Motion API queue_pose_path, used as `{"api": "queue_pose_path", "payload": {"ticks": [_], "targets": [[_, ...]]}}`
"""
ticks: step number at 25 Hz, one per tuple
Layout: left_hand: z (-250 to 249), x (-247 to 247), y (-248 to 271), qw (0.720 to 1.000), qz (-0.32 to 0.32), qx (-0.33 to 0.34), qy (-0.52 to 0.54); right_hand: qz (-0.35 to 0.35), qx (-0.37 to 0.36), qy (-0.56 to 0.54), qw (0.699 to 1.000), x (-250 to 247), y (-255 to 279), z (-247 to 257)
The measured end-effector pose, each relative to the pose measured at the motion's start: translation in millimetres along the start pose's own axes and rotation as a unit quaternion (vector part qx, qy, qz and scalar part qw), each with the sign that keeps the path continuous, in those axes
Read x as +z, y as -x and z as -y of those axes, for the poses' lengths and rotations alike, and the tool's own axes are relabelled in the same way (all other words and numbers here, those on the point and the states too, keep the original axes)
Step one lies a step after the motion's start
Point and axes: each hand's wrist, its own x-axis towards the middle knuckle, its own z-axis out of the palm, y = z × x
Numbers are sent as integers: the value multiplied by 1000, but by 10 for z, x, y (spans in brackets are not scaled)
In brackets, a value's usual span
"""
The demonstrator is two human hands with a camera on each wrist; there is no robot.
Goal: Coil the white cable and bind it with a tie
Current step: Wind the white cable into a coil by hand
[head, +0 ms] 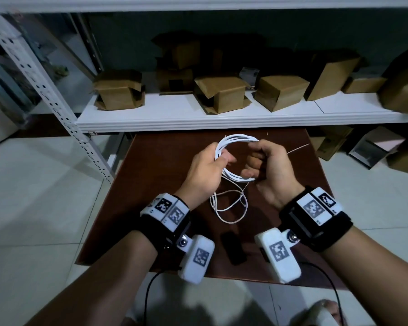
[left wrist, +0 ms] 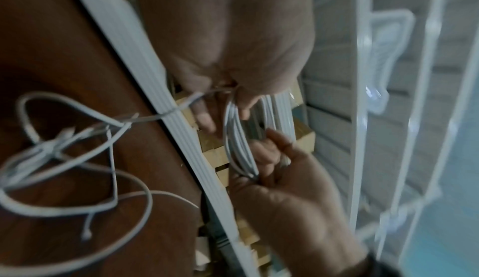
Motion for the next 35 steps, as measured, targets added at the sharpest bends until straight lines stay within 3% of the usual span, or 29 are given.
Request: {"api": "queue_pose_path", "payload": {"ticks": [1,4,6,12,14,16,21,31,35], "targets": [[-32,7,2,995,22,-14,95,9,10,-10,1000,-3,6,7],[-131,-18,12,939,78,-47,332,25,26,-33,999,-11,1,33],[-160,-27,13,919,112,-55,375,33,30,-49,998,-24,-6,71],[-163,-107,3,897,150,-90,406,65,54,-28,996,-39,25,88],[-167,-167,-21,900,152,-104,396,92,77,-22,992,-48,26,92],[-147,-203,-47,923,144,-101,342,115,91,10,989,-55,18,99],[-99,-186,-15,965,140,-83,208,101,74,170,977,-58,8,102],[-45,-203,-17,970,149,-95,166,113,38,253,960,-39,-15,105],[-37,-214,-7,977,156,-83,119,112,35,323,939,-15,18,114]]}}
